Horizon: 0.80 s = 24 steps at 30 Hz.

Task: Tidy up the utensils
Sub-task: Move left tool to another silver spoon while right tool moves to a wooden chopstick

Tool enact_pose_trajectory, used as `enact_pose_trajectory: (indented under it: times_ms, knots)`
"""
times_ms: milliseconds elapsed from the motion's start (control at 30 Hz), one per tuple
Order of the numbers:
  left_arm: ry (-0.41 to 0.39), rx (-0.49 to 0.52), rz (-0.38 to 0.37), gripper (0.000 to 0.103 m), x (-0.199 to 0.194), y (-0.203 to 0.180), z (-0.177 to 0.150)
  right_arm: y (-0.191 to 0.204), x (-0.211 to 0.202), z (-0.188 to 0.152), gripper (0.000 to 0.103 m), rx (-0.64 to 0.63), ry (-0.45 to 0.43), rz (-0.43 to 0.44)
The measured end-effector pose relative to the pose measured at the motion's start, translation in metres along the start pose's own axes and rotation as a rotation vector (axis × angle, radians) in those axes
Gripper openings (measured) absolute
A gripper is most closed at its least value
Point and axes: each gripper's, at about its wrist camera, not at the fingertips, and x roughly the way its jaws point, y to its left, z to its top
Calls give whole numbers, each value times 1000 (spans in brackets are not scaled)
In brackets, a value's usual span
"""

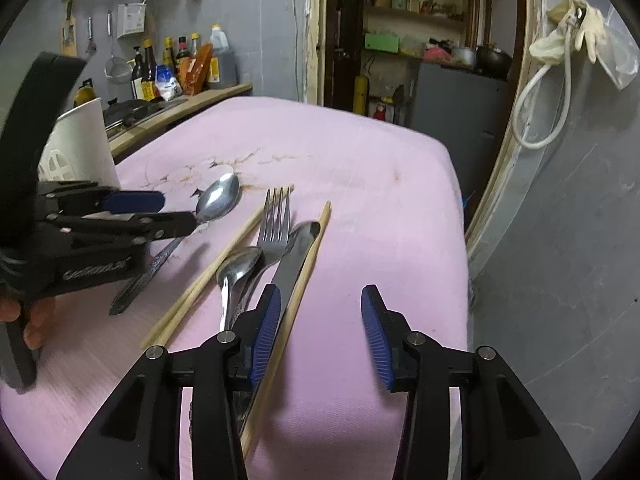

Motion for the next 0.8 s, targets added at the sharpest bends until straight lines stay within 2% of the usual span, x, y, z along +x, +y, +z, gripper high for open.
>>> enact_pose_trajectory:
  times_ms: [200, 333, 567, 633, 667, 700, 767, 800]
  knots:
    - [23, -23, 16, 39, 18, 5, 10, 0, 4, 1, 38, -1, 28, 0]
    - [61, -24, 20, 39, 28, 6, 13, -3, 6, 2, 29, 5, 29, -25]
    - [78, -10, 27, 41, 37, 4, 14, -5, 12, 7, 27, 3, 41, -30]
    - [78, -12, 23, 40, 37, 5, 14, -5, 13, 7, 21, -2, 43, -21]
    - [76, -13, 23, 38, 37, 4, 13, -5, 13, 7, 13, -2, 44, -10]
    - [75, -15, 25, 31, 37, 4, 13, -6, 12, 7, 9, 2, 44, -9]
    - [71, -25, 25, 25, 34, 6, 11, -9, 11, 6, 5, 16, 41, -4]
    - [71, -29, 25, 12, 33, 6, 12, -11, 9, 4, 4, 27, 39, 1]
